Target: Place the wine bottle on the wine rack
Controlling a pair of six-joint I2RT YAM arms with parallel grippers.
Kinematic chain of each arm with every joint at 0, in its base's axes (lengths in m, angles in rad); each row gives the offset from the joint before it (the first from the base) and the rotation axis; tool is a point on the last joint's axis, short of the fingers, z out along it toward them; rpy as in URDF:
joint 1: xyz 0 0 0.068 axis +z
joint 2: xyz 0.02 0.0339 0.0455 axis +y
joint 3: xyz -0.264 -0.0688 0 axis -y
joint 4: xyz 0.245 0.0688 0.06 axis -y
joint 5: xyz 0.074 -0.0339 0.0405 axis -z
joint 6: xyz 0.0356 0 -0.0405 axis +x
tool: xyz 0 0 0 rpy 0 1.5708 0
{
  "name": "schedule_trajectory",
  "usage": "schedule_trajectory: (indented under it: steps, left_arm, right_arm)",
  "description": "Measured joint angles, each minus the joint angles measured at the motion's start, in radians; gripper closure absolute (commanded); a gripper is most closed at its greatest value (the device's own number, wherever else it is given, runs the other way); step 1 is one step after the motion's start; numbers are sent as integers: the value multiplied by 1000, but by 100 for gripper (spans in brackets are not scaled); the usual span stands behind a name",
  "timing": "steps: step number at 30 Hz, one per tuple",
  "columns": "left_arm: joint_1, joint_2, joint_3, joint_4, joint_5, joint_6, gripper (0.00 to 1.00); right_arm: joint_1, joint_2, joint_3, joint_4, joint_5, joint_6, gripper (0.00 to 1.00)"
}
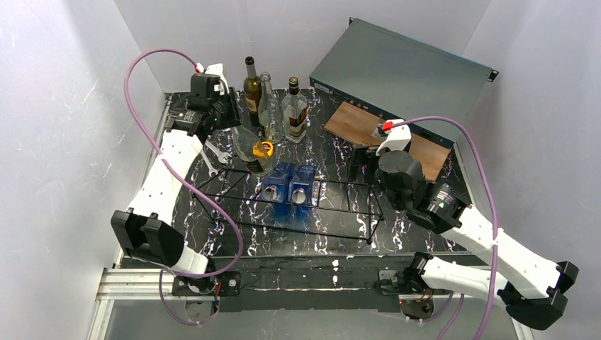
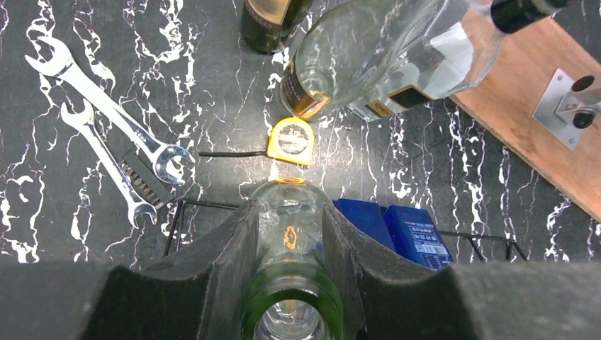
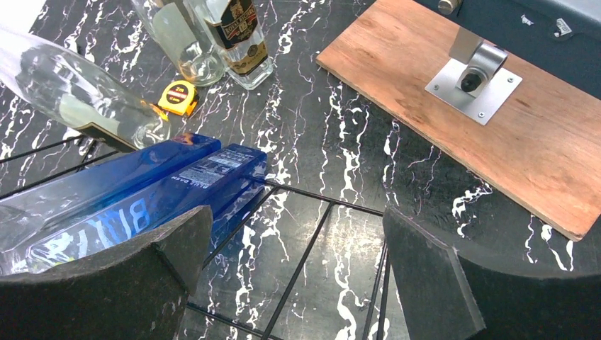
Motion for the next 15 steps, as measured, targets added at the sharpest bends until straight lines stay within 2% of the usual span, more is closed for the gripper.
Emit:
schedule_trajectory:
  steps: [15]
  left_arm:
    - [-159,-61,-130,58,-162,77,100]
  right_arm:
    - [0,-2,-13,5,0,-2,0]
